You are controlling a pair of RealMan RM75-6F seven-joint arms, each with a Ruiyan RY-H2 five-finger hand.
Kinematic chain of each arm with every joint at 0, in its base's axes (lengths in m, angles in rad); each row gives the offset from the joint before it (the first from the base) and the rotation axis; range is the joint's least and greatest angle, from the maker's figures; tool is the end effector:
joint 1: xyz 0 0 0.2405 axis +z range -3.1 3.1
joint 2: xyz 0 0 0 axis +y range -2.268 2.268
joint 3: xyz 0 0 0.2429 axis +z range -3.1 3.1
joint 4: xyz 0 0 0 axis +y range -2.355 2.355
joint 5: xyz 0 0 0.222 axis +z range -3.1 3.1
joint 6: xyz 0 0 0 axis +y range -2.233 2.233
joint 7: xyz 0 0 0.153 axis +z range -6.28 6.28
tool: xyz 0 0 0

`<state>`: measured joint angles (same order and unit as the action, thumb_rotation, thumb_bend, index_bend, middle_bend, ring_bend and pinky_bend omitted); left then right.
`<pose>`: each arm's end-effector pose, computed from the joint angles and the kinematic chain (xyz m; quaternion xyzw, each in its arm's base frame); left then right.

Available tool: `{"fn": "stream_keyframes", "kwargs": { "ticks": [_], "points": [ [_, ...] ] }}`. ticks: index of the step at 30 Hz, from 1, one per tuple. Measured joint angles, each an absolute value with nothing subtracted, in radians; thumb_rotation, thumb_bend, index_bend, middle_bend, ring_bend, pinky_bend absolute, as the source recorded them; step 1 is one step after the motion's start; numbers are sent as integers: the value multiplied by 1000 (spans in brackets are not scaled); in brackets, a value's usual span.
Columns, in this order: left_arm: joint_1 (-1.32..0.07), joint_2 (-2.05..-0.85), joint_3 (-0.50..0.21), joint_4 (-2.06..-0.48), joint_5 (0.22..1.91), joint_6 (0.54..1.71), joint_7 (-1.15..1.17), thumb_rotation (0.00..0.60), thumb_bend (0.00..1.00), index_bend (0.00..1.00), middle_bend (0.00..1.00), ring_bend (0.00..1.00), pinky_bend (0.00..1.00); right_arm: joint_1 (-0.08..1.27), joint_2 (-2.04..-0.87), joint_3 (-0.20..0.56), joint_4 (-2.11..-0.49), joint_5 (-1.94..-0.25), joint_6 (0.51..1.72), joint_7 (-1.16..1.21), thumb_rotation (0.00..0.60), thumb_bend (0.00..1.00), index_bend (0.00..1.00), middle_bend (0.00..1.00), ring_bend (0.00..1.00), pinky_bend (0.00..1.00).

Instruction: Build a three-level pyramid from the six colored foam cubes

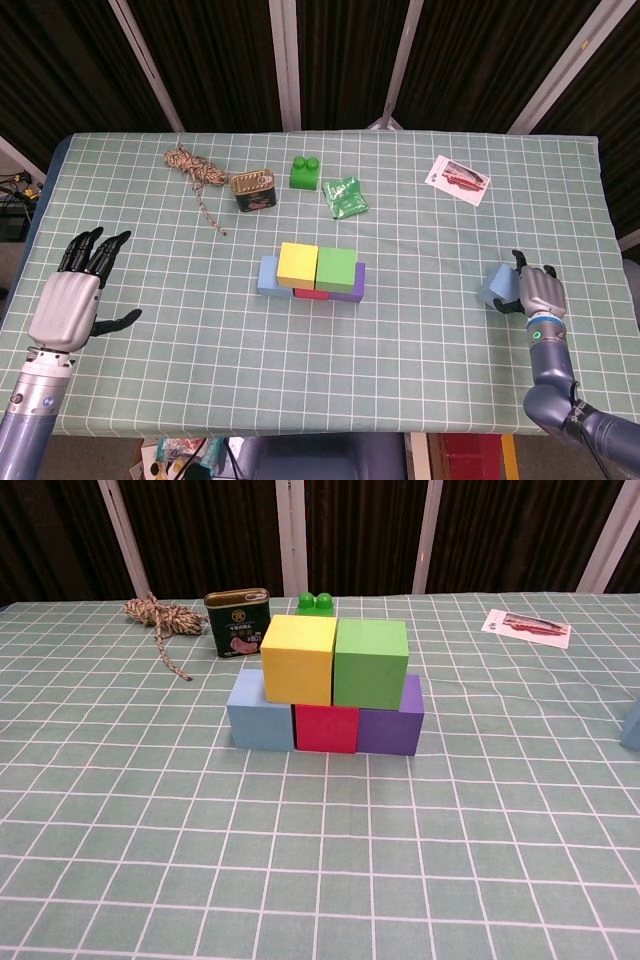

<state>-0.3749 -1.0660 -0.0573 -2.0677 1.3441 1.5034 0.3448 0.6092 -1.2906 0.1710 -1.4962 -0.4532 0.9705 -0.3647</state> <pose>-0.1685 0.2395 0.1337 -0.6164 -0.3583 -0.4530 0.5352 -0.3032 -0.3400 0.0711 0.5143 -0.5817 0.2187 0.5910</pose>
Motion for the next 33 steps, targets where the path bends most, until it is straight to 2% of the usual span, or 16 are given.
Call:
{"fn": "stream_keyframes", "kwargs": {
  "ticks": [14, 26, 33],
  "points": [
    [-356, -1062, -74, -2073, 1363, 1489, 340, 600, 72, 7, 127, 0, 13, 576, -1207, 182, -1609, -618, 1001, -310, 600, 312, 0, 364, 261, 0],
    [-340, -1057, -79, -2099, 1400, 1479, 357, 600, 72, 7, 127, 0, 13, 529, -1123, 134, -1684, -1024, 926, -133, 600, 311, 0, 364, 261, 0],
    [-336, -1057, -86, -2102, 1405, 1469, 352, 600, 72, 7, 127, 0, 13, 538, -1144, 115, -1665, -1132, 881, -75, 600, 311, 0, 364, 258, 0]
  ]
}}
